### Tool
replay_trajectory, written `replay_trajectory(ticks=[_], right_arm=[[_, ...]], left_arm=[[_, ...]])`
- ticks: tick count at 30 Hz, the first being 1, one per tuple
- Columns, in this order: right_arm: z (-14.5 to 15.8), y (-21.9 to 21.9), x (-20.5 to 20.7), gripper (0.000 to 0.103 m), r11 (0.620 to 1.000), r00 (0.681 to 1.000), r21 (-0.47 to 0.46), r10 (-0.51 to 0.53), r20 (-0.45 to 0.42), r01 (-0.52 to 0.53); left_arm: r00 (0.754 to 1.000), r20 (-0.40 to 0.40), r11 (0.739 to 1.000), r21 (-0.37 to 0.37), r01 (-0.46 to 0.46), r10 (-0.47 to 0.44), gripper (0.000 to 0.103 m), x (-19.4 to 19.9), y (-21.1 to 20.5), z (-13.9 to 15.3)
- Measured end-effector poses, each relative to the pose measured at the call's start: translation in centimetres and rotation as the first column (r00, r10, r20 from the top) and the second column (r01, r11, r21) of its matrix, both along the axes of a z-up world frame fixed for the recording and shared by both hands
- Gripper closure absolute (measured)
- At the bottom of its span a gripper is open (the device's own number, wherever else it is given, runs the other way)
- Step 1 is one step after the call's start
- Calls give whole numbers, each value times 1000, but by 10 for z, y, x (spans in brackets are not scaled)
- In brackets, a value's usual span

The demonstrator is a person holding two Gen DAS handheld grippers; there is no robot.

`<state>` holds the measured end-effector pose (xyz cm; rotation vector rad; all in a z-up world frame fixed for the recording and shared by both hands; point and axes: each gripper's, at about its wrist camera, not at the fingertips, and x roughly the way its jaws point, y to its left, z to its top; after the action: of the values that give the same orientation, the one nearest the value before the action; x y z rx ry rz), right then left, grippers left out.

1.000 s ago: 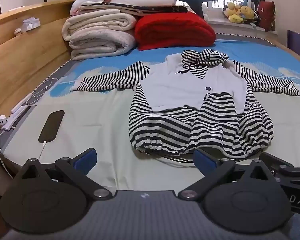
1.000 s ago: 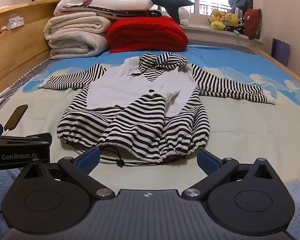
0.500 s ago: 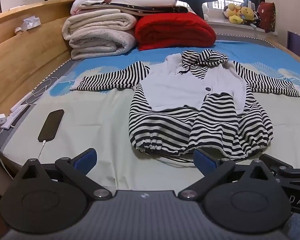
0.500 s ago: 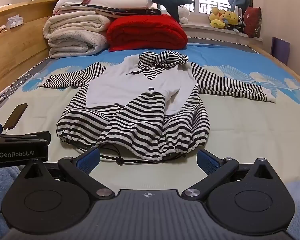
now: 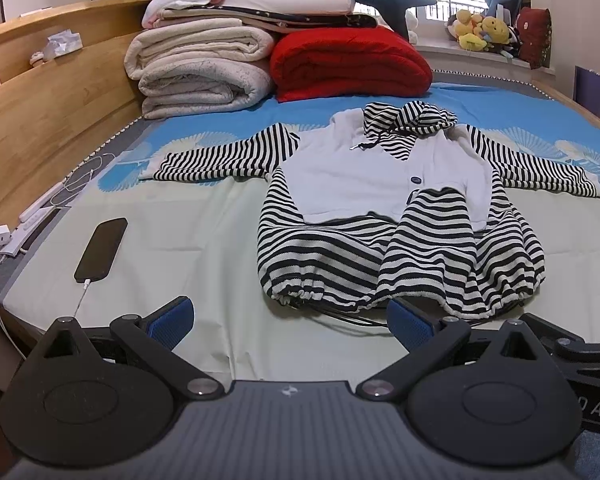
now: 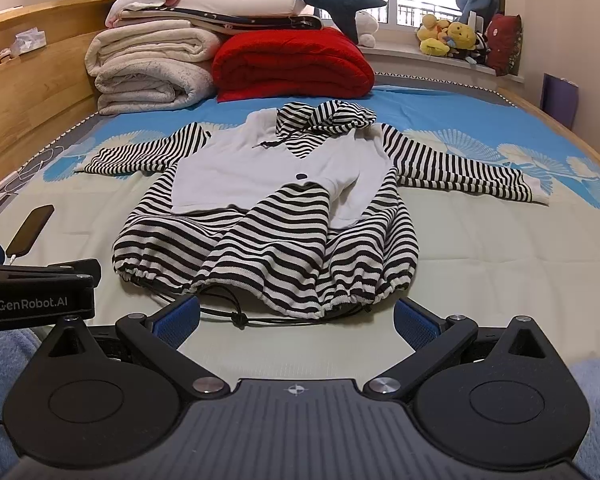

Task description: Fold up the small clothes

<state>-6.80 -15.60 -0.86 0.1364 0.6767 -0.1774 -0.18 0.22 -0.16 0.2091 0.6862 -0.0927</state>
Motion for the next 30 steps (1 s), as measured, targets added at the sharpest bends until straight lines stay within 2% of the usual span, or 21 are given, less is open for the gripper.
replay_trajectory(ticks=[30], right_arm=[[3,6,0,1,1000,1000,4,4,-7,-4]], left_arm=[[1000,1,1000,-19,2,-2,0,-2,2,3]])
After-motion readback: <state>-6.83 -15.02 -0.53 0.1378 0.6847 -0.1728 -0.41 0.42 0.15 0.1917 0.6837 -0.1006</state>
